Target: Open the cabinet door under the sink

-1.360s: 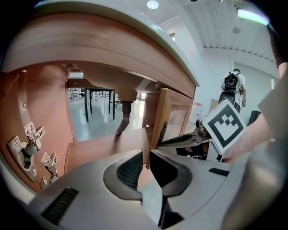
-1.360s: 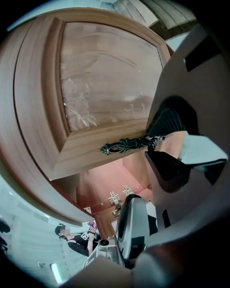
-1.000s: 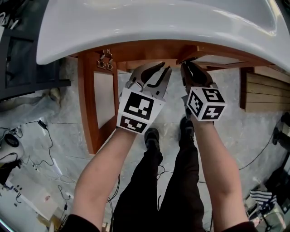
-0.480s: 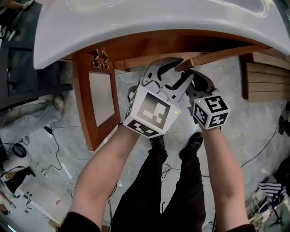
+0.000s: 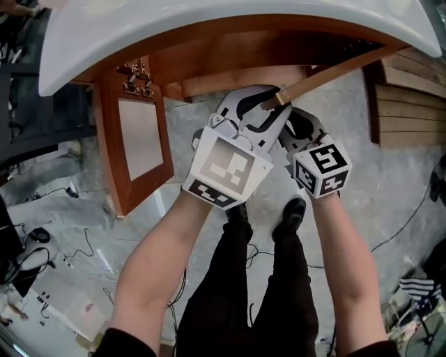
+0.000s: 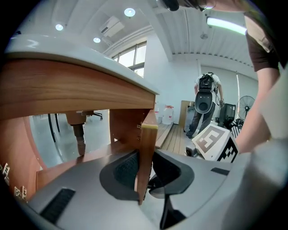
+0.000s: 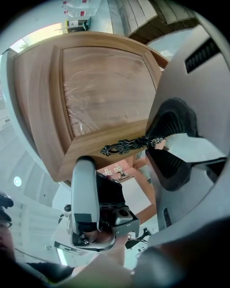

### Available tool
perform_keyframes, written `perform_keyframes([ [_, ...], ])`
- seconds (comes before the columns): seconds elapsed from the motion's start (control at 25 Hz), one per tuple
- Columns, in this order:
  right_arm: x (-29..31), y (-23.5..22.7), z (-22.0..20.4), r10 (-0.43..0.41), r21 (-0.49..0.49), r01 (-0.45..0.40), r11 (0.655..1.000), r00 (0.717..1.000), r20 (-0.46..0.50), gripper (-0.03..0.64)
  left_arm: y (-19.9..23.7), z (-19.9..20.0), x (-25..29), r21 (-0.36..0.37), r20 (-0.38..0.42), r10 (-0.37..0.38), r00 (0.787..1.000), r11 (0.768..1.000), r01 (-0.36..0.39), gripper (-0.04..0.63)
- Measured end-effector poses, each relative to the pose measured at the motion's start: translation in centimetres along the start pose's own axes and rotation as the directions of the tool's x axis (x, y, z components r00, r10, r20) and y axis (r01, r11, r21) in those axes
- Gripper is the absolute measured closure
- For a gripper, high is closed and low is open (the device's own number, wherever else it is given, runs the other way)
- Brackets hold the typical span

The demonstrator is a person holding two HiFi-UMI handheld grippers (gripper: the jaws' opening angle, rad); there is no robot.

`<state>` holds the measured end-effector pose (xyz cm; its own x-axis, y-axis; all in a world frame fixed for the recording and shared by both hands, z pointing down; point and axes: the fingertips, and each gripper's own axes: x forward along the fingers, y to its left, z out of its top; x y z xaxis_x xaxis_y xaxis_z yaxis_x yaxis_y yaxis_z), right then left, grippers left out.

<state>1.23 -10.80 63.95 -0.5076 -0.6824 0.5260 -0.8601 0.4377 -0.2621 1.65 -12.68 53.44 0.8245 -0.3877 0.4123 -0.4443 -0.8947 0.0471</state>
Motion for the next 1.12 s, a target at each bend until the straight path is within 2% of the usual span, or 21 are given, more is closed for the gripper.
perform_keyframes([
  [0.2, -2.3, 0.3, -1.5, 0.047, -0.026, -0.048, 0.999, 0.998, -0.031, 0.52, -3.1, -0.2, -0.4, 0.031, -0.029, -0.039, 0.999, 0.999, 0.04, 0.497],
  [0.32, -3.9, 0.1, -2.3, 0.07, -0.023, -0.071, 0.997, 0.997, -0.033, 0.52, -5.0, -0.4, -0.4, 0.025, -0.033, -0.027, 0.999, 0.999, 0.028, 0.498],
  [0.56, -6.9, -0.3, -3.8, 0.014, -0.007, -0.014, 1.0, 1.0, -0.019, 0.511, -8.7, 0.1, -0.3, -0.013, -0.05, 0.022, 0.999, 1.0, -0.023, 0.497],
  [0.76, -10.6, -1.1, -9.0, -0.033, -0.009, 0.033, 0.999, 0.993, -0.11, 0.506, -11.0, 0.7, 0.1, -0.054, -0.047, 0.016, 0.999, 0.998, -0.019, 0.486],
  [0.92, -14.2, -1.2, -13.7, -0.037, 0.009, 0.039, 0.999, 0.983, -0.181, 0.508, -12.3, 0.7, 0.7, -0.083, -0.041, 0.005, 0.999, 0.997, -0.008, 0.48],
  [1.12, -17.9, -0.7, -16.7, -0.04, 0.067, 0.055, 0.996, 0.978, -0.207, 0.511, -13.9, 0.6, 1.3, -0.099, -0.042, -0.018, 0.999, 0.995, 0.014, 0.474],
])
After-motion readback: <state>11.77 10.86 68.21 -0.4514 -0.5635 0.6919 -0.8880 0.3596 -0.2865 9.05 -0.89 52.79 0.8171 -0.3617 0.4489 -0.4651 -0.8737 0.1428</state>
